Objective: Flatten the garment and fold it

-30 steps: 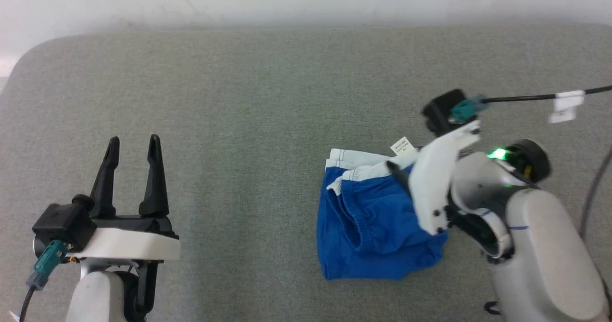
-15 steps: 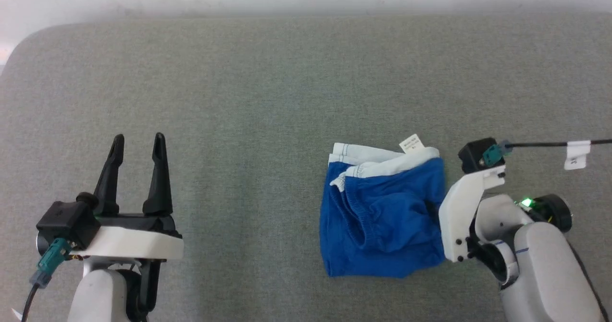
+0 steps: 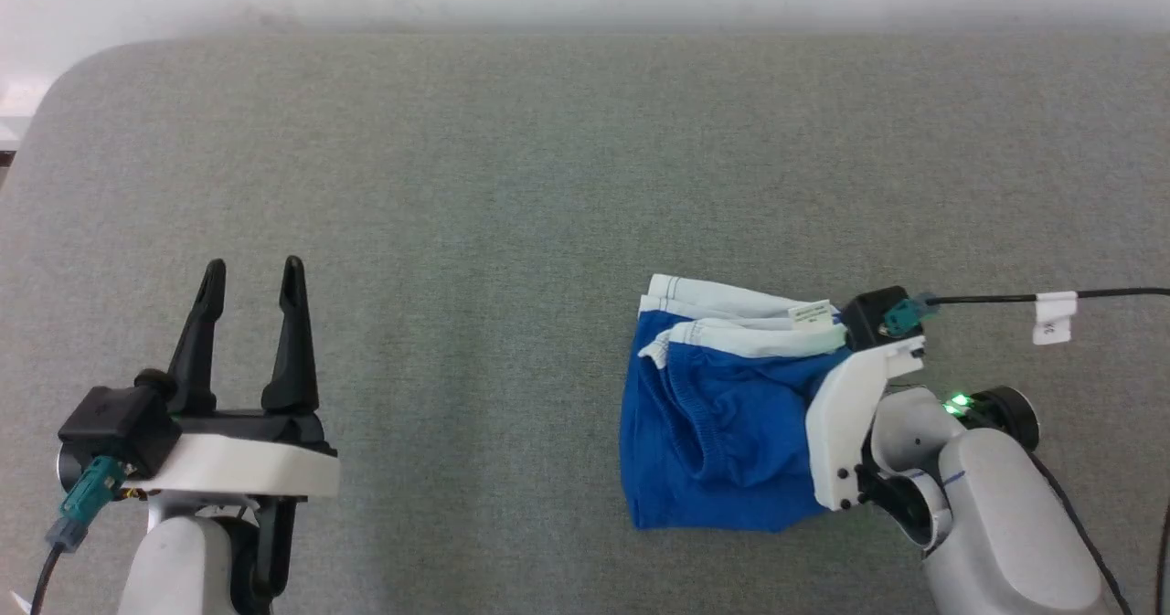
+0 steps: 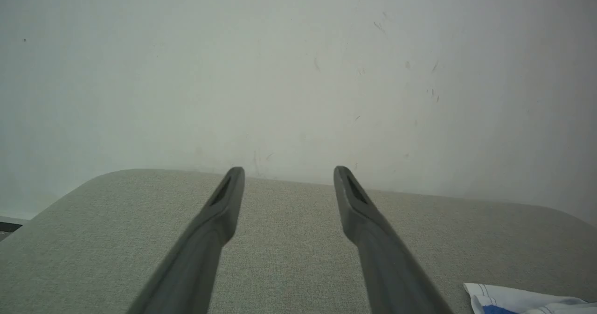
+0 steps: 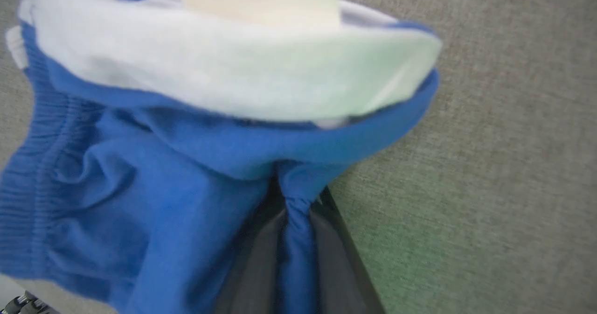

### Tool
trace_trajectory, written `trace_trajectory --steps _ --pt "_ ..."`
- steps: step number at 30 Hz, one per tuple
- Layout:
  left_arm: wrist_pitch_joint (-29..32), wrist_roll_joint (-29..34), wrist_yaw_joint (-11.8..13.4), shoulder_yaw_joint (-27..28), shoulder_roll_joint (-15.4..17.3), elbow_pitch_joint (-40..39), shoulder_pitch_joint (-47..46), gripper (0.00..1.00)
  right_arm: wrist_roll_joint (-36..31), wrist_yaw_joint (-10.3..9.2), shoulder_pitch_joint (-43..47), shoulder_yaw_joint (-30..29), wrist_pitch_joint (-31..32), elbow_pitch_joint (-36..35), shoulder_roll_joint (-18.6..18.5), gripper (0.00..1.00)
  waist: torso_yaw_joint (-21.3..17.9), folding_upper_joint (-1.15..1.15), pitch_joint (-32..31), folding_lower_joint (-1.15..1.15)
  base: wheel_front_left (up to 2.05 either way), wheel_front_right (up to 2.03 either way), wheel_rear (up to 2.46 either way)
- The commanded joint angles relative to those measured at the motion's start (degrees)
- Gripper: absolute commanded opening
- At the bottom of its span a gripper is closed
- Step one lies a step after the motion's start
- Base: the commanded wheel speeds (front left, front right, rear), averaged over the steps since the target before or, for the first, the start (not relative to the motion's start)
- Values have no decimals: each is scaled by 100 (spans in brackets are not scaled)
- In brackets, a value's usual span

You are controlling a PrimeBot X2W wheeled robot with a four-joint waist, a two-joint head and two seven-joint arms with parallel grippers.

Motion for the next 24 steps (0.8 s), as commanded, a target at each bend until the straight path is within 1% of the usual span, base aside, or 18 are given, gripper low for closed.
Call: trace_trajectory --steps 1,3,5,7,10,13,17,20,24 --pt "-27 27 -38 38 17 2 28 100 27 -6 81 113 31 190 39 0 -103 0 -15 1 0 0 0" --pt "-27 32 -38 62 24 -36 64 100 20 -6 -7 272 38 109 39 0 -251 0 11 1 0 0 0" --pt "-27 50 -38 126 38 -91 117 100 -107 -6 -115 401 103 -24 22 0 -497 0 65 1 0 0 0" --pt "-27 64 -38 250 46 -169 173 100 -152 -6 -227 612 232 -178 -102 0 -823 0 148 1 0 0 0" --pt "-27 85 -38 416 31 -303 209 100 -88 -6 -418 950 425 -437 -490 0 -1286 0 299 1 0 0 0" --pt "-27 116 -38 499 27 -511 194 100 44 -6 -650 1099 541 -673 -851 0 -1711 0 513 1 0 0 0" --pt "-27 136 -38 608 152 -790 68 100 152 -6 -1083 1179 589 -853 -1164 0 -2214 0 906 1 0 0 0" --pt "-27 121 -38 653 292 -940 -82 100 172 -6 -1437 1132 566 -810 -1279 0 -2451 0 1209 1 0 0 0" --pt "-27 132 -38 616 457 -1149 -221 100 70 -6 -1822 927 476 -662 -1377 0 -2599 0 1629 1 0 0 0"
